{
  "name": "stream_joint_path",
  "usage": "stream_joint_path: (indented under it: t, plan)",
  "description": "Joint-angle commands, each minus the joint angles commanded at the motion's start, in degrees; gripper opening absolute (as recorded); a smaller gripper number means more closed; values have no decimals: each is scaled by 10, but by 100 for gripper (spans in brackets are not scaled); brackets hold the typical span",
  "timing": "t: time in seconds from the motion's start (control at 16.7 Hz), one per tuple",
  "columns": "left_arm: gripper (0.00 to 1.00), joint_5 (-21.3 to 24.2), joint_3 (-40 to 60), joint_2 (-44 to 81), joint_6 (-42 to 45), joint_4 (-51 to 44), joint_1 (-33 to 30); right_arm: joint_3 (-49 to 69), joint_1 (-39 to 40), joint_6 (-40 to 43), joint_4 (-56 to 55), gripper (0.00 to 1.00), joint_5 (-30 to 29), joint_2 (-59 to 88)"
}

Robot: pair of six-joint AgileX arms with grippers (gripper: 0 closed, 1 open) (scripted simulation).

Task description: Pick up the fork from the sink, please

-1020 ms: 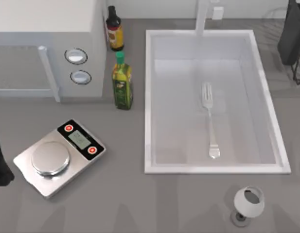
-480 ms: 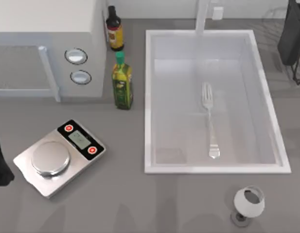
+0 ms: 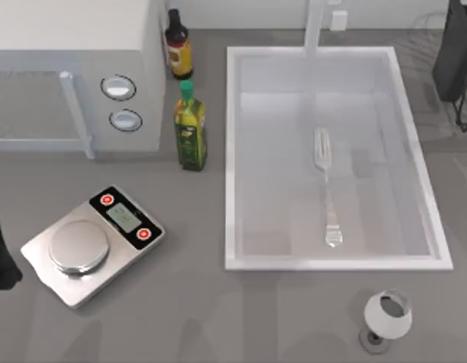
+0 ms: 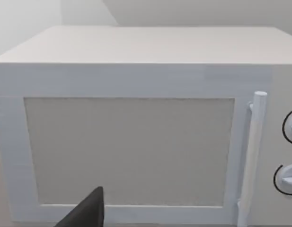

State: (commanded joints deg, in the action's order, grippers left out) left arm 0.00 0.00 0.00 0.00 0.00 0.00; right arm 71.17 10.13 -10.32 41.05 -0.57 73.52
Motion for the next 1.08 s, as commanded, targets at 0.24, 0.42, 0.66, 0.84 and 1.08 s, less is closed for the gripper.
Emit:
stream_joint_path:
  t: [0.24,0.42,0.66,0.84,1.08]
  plan:
    - [100,0,0,0,0,0,0,238,33,-35,138,100,-1,243]
    - [100,0,0,0,0,0,0,406,55,-60,235,100,-1,415]
    - [100,0,0,0,0,0,0,596,80,-88,343,100,0,612]
    - [100,0,0,0,0,0,0,703,94,-104,402,100,0,722]
    - [100,0,0,0,0,0,0,777,102,-114,443,100,1,798]
